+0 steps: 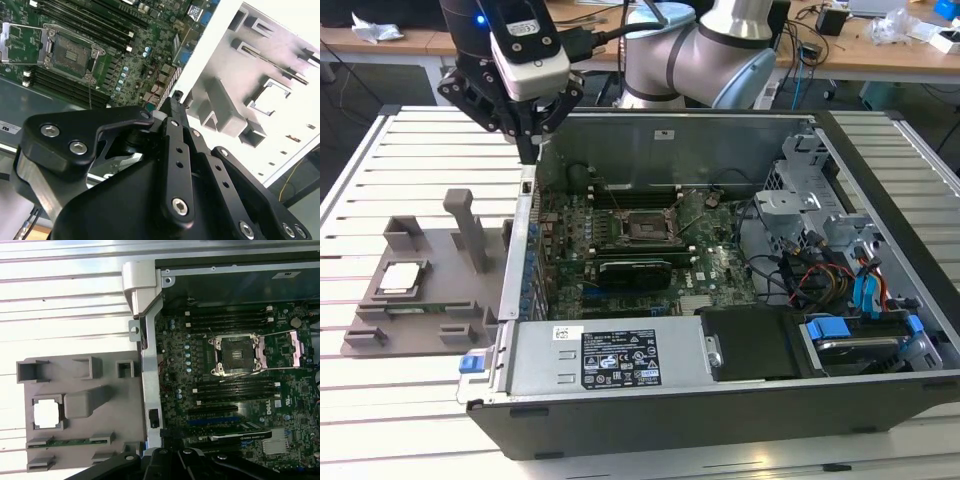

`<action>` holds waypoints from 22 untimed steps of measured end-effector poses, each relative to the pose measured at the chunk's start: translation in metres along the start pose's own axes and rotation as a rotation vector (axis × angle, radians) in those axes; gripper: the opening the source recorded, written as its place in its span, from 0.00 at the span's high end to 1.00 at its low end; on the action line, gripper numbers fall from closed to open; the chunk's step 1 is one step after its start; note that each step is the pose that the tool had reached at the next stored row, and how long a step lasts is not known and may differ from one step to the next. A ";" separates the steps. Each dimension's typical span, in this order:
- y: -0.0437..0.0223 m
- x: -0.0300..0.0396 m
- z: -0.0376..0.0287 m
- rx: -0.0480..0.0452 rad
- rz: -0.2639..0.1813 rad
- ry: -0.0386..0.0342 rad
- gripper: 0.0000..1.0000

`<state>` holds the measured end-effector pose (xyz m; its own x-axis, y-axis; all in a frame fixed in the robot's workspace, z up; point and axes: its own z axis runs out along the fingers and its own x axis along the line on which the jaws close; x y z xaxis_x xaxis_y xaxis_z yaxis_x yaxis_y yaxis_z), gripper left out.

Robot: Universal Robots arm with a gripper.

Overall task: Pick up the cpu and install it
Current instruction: 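Reach for the cpu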

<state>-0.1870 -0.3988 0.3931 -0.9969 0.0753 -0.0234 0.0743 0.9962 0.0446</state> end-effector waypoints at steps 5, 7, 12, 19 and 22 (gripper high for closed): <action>-0.0002 0.0029 -0.0001 0.0000 0.000 0.0000 0.89; -0.0004 0.0046 -0.0002 0.0001 0.000 0.0000 0.89; -0.0007 0.0094 -0.0003 0.0000 0.000 0.0000 0.89; -0.0010 0.0140 -0.0004 0.0000 0.000 0.0000 0.89; -0.0012 0.0156 -0.0004 0.0000 0.000 0.0000 0.89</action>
<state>-0.2026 -0.3989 0.3931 -0.9969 0.0753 -0.0233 0.0742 0.9962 0.0445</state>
